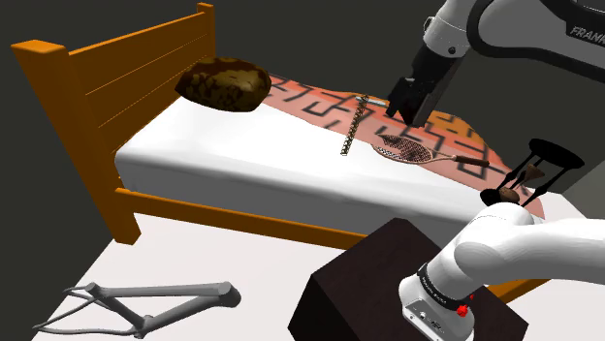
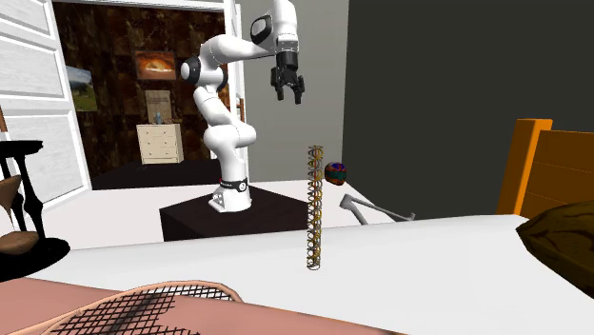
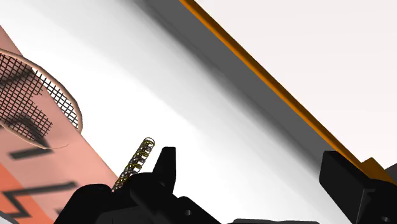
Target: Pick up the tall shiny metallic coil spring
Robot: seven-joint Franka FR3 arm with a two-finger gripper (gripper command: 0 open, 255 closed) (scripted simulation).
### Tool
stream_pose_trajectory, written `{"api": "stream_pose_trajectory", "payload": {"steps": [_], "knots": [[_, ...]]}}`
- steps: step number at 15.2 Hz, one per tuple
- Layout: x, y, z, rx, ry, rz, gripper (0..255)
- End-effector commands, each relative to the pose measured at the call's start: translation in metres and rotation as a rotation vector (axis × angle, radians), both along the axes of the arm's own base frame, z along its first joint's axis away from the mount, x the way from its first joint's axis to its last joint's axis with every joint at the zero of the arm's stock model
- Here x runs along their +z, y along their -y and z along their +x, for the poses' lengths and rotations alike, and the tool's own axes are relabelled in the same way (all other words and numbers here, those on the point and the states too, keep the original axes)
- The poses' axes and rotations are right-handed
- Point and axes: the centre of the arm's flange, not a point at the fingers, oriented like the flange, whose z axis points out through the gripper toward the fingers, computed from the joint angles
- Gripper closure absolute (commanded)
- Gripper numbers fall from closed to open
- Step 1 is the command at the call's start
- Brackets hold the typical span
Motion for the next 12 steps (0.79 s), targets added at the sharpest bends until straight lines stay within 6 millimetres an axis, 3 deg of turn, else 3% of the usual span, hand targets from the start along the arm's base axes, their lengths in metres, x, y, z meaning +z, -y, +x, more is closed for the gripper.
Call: {"api": "stream_pose_trajectory", "payload": {"steps": [1, 12], "knots": [[0.0, 0.0, 0.0, 0.0, 0.0, 0.0, 0], [-0.091, 0.081, 0.066, -0.06, 0.147, 0.031, 0]]}}
